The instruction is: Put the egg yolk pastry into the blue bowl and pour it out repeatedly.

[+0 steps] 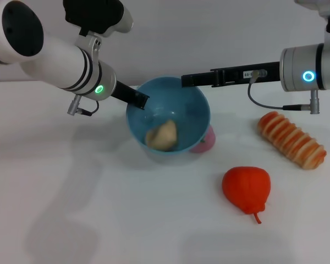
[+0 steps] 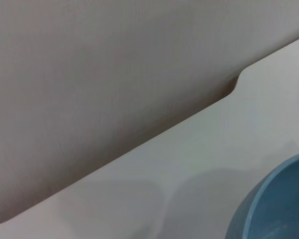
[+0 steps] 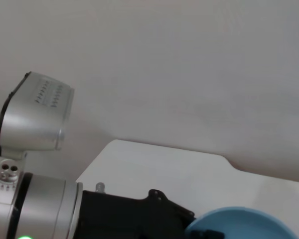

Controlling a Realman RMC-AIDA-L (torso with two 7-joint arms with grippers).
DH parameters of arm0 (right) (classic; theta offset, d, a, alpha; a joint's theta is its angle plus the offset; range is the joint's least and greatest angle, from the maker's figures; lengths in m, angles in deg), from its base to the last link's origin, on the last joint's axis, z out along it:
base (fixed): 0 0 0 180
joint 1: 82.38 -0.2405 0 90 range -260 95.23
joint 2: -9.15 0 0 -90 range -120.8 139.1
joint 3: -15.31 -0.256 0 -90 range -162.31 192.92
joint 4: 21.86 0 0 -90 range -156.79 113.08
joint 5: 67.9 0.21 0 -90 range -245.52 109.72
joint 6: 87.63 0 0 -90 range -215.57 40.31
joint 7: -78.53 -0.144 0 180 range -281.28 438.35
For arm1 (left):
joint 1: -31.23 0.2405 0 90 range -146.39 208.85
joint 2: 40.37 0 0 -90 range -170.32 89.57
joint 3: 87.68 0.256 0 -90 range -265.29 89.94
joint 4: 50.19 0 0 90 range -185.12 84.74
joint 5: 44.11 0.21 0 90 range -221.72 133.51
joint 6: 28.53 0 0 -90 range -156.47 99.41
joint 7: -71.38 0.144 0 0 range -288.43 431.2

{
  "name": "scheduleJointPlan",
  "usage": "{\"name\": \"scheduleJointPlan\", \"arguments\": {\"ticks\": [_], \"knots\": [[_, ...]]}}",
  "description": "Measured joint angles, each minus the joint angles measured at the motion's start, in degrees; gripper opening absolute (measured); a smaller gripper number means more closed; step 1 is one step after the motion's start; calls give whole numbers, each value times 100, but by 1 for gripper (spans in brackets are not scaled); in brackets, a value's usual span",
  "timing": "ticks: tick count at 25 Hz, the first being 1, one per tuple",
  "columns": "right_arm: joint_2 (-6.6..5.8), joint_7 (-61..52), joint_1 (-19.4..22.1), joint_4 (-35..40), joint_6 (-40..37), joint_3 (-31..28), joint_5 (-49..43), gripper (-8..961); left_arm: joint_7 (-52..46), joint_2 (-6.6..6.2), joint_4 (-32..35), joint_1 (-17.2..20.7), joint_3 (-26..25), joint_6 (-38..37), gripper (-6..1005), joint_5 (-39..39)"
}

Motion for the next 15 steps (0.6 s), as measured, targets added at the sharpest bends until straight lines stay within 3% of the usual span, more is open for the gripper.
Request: {"name": "scheduleJointPlan", "arguments": {"ticks": [5, 9, 15], "knots": [[-1, 172, 135, 122, 163, -25, 1, 448, 0, 2, 30, 3, 3, -79, 0, 0], [0, 436, 664, 684, 433, 6, -16, 548, 18, -1, 33, 11, 3, -132, -1, 0], [39, 902, 1483, 1357, 748, 66, 3, 552, 25, -20, 35, 13, 3, -205, -1, 2]]}}
